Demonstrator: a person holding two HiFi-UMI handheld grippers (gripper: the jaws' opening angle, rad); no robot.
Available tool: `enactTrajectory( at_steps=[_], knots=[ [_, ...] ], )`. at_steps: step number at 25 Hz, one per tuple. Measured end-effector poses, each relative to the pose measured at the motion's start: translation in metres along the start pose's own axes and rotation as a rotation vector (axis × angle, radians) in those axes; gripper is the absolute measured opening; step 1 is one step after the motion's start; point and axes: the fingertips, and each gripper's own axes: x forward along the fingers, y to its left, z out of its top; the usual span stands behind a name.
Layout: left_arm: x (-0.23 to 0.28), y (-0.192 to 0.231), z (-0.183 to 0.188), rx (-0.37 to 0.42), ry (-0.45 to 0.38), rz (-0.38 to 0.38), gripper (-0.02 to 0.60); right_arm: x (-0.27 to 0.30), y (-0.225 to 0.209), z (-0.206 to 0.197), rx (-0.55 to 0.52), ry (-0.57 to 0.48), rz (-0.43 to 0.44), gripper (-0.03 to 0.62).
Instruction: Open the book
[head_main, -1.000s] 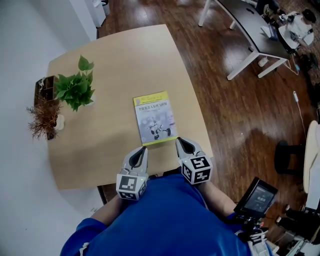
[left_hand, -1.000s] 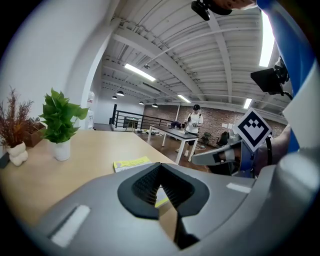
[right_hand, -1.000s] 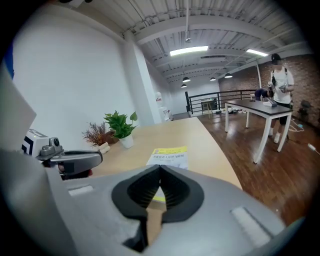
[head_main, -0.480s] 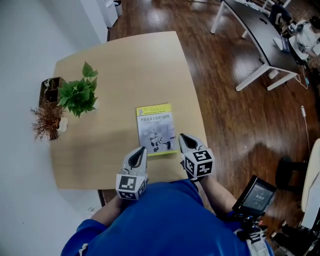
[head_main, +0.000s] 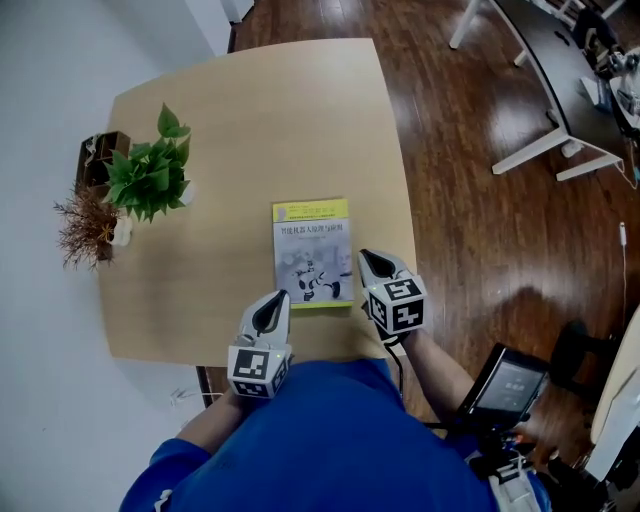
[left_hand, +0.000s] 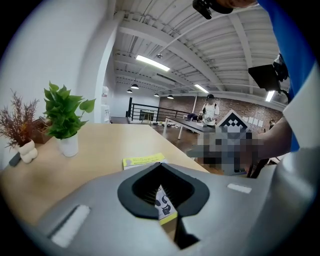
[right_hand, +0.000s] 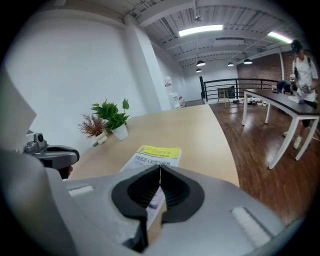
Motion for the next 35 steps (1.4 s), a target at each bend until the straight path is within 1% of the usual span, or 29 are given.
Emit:
enactTrajectory(
  at_steps=[6,7,8,9,15,17,26,30,35],
  knots=[
    [0.011,0.004,-0.007,-0.002,0.053,0.024,0.006,0.035,-0.023,0.004,0.024,0.044,0.033,0.010],
    [0.012,0.006,-0.008,0.000,0.061,0.030,0.006,0.041,-0.024,0.003,0.034,0.057,0.051,0.029],
    [0.014,0.008,-0.008,0.002,0.069,0.039,0.006,0.047,-0.025,0.002,0.042,0.072,0.069,0.087],
    [0.015,0.010,-0.007,0.003,0.076,0.049,0.006,0.054,-0.025,0.001,0.045,0.089,0.083,0.091],
    [0.031,0.019,-0.014,-0.009,0.139,0.096,0.006,0.100,-0.034,-0.009,0.052,0.188,0.133,0.092],
    [0.036,0.020,-0.016,-0.011,0.152,0.099,0.006,0.111,-0.038,-0.011,0.061,0.208,0.141,0.092],
    [0.033,0.019,-0.016,-0.010,0.153,0.095,0.006,0.116,-0.039,-0.004,0.079,0.223,0.140,0.092],
    [0.035,0.020,-0.012,-0.011,0.153,0.104,0.006,0.119,-0.038,-0.005,0.078,0.239,0.140,0.092],
    [0.034,0.019,-0.016,-0.014,0.149,0.096,0.006,0.122,-0.039,-0.008,0.076,0.256,0.129,0.092]
  ],
)
